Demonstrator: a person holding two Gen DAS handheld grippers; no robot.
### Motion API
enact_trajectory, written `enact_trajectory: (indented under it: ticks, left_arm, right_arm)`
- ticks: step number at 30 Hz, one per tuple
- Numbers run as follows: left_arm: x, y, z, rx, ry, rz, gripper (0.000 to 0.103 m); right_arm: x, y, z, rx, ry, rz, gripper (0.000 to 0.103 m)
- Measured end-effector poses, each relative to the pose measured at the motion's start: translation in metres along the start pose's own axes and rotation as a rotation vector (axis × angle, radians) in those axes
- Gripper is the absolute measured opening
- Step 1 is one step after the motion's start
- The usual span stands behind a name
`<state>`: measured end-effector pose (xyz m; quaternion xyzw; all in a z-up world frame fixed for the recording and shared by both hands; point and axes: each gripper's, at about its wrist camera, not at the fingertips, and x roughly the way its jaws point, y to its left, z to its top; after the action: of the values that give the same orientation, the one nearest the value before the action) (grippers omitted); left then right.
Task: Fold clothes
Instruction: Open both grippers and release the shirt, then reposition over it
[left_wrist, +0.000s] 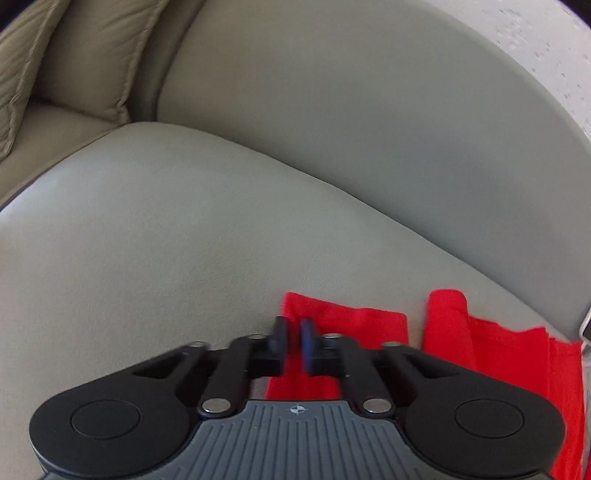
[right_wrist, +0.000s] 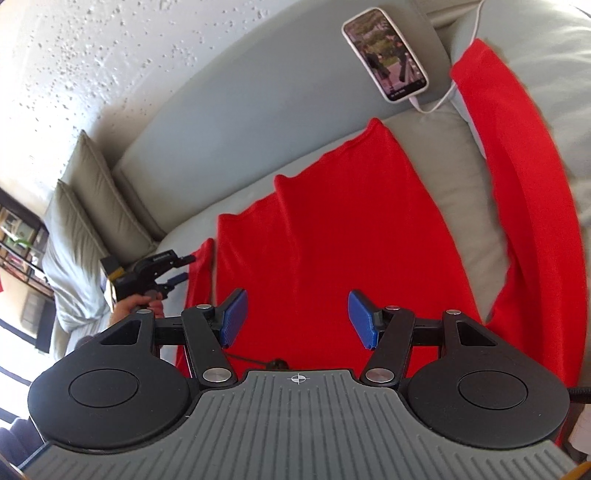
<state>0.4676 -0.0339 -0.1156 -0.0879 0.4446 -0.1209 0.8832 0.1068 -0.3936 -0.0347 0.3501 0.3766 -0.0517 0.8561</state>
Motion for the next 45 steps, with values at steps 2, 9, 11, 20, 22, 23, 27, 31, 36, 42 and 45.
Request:
enact_trajectory:
  ticks: [2, 9, 11, 20, 22, 23, 27, 31, 36, 42, 45]
  left_arm:
    - [-0.014, 0.0, 0.001, 0.015, -0.038, -0.003, 0.0]
    - [-0.095, 0.044, 0.006, -0.101, -0.265, 0.076, 0.0]
    - [-0.12, 0.066, 0.006, -0.148, -0.323, 0.13, 0.0]
    - [-0.159, 0.15, -0.029, -0.29, -0.313, 0.357, 0.001]
    - [-0.164, 0.163, -0.045, -0.313, -0.286, 0.386, 0.003]
    - [-0.166, 0.17, -0.051, -0.328, -0.274, 0.396, 0.003]
    - [-0.194, 0.172, -0.067, -0.367, -0.249, 0.382, 0.022]
    - [-0.233, 0.136, -0.082, -0.262, -0.26, 0.326, 0.033]
    - [-0.27, 0.091, -0.105, -0.176, -0.252, 0.244, 0.033]
    - [-0.289, 0.029, -0.152, -0.129, -0.074, 0.087, 0.033]
    - [-0.288, -0.021, -0.183, -0.063, 0.01, -0.027, 0.034]
  right_arm:
    - [0.001, -0.003, -0.001, 0.011, 0.007, -0.008, 0.062]
    - [-0.002, 0.006, 0.001, 0.002, 0.011, 0.039, 0.062]
    - [-0.001, 0.013, 0.002, -0.004, 0.016, 0.067, 0.062]
    - [0.028, 0.048, 0.001, 0.031, 0.102, 0.24, 0.062]
    - [0.041, 0.055, -0.004, 0.035, 0.152, 0.248, 0.062]
    - [0.047, 0.057, -0.007, 0.045, 0.177, 0.251, 0.062]
    - [0.046, 0.057, -0.015, 0.092, 0.201, 0.279, 0.062]
    - [0.021, 0.039, -0.01, 0.165, 0.151, 0.311, 0.063]
    - [-0.026, 0.001, 0.005, 0.263, 0.04, 0.307, 0.063]
    - [-0.108, -0.042, 0.023, 0.253, -0.284, 0.137, 0.063]
    - [-0.134, -0.057, 0.036, 0.166, -0.493, -0.08, 0.064]
